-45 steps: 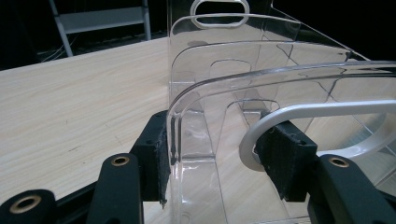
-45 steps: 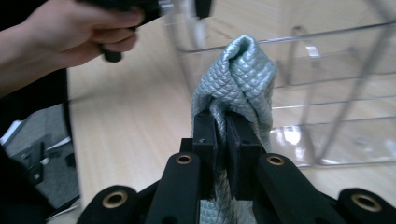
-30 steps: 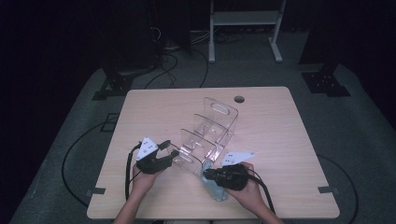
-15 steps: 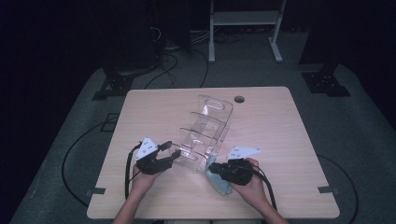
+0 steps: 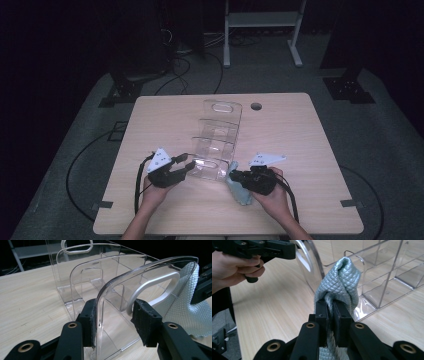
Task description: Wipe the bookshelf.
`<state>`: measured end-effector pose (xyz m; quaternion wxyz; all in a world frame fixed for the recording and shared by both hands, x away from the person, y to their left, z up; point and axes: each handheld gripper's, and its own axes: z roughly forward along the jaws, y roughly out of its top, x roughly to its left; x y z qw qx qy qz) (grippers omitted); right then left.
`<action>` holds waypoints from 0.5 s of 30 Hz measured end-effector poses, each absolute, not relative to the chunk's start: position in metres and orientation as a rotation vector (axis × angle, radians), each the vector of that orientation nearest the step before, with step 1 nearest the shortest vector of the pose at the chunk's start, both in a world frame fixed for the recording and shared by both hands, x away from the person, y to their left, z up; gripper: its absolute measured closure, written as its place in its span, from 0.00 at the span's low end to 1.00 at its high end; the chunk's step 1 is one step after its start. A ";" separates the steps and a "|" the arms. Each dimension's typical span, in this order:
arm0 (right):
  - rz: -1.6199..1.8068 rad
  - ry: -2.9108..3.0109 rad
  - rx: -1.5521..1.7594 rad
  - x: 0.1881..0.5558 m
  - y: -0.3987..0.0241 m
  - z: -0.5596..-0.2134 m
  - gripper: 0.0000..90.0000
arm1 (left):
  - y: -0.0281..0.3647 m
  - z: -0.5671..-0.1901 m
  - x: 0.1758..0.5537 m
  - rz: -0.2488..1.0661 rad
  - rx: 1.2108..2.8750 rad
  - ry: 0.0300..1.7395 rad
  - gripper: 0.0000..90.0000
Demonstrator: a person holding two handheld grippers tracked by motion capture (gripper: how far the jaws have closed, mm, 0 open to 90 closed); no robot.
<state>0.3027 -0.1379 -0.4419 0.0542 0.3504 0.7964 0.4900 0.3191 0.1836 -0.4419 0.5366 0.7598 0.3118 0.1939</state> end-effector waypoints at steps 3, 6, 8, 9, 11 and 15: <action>1.485 2.422 1.066 0.303 -0.138 -0.442 0.92 | 0.184 -0.442 0.319 0.451 1.808 0.742 0.62; 1.486 2.419 1.077 0.304 -0.138 -0.443 0.92 | 0.185 -0.442 0.319 0.440 1.807 0.733 0.62; 1.483 2.408 1.080 0.306 -0.140 -0.443 0.92 | 0.184 -0.442 0.319 0.435 1.808 0.727 0.62; 1.478 2.398 1.097 0.307 -0.141 -0.443 0.92 | 0.184 -0.442 0.318 0.422 1.814 0.710 0.63; 1.477 2.378 1.116 0.310 -0.144 -0.443 0.92 | 0.182 -0.442 0.317 0.415 1.826 0.686 0.64; 1.479 2.341 1.168 0.315 -0.151 -0.444 0.92 | 0.177 -0.442 0.315 0.413 1.842 0.659 0.66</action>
